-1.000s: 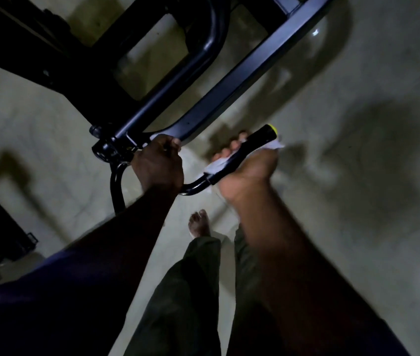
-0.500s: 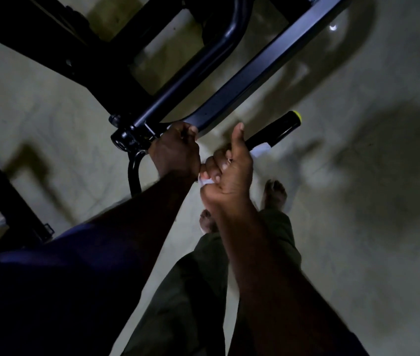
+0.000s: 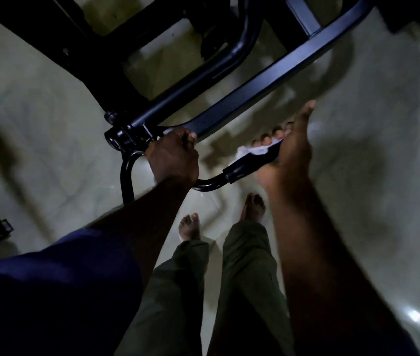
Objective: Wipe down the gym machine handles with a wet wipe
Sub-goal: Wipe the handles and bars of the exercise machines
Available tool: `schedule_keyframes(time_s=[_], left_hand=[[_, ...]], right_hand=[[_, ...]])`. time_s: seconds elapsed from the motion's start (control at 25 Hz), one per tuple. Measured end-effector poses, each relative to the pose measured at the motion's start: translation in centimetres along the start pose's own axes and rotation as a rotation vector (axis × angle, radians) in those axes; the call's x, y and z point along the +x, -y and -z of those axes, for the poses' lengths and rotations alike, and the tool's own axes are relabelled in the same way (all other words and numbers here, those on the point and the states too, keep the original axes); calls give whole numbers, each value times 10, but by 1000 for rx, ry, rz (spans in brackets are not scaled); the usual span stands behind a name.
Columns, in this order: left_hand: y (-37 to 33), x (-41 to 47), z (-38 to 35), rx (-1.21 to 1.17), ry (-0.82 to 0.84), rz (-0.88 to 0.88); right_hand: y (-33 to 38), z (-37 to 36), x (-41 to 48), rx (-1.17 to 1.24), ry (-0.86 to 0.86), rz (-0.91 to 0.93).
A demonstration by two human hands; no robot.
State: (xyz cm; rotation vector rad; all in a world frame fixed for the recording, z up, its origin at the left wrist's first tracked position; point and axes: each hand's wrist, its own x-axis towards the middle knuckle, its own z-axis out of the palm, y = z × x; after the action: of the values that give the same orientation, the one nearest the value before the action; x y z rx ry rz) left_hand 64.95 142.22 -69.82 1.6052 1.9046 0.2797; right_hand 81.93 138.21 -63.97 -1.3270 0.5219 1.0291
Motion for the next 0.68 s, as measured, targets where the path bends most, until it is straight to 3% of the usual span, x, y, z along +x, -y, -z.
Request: schedule_keyframes(time_s=[0.04,0.12,0.2,0.32,0.44,0.48,0.52,0.6,0.64,0.68], left_hand=[[0,0,0,8,-12,-12],[0,0,1,14,-28,-32],[-2,-2,3,61,-25,-50],[-4,-2,4,123,-10,-51],[-7,-3,5,108,3,-19],[-9,-4,6,105,6,-8],[-11,-5,7,115,18,-1],[-16,-6,10,163,25,-15],[-18,-7,11,178,24,-29],[-21,-8,12,192,27,-47]], right_hand=[[12,0,13,-152,-37,145],[21,3,28,-792,-76,666],[12,19,27,-1396,67,1149],[19,45,9,-1875,351,1280],[48,37,13,-2028,556,1394],[55,25,14,-2074,624,1294],[62,9,15,-2153,654,1043],[73,-20,20,-2248,673,368],[77,-28,24,-2194,658,121],[80,-30,27,-2095,645,10]])
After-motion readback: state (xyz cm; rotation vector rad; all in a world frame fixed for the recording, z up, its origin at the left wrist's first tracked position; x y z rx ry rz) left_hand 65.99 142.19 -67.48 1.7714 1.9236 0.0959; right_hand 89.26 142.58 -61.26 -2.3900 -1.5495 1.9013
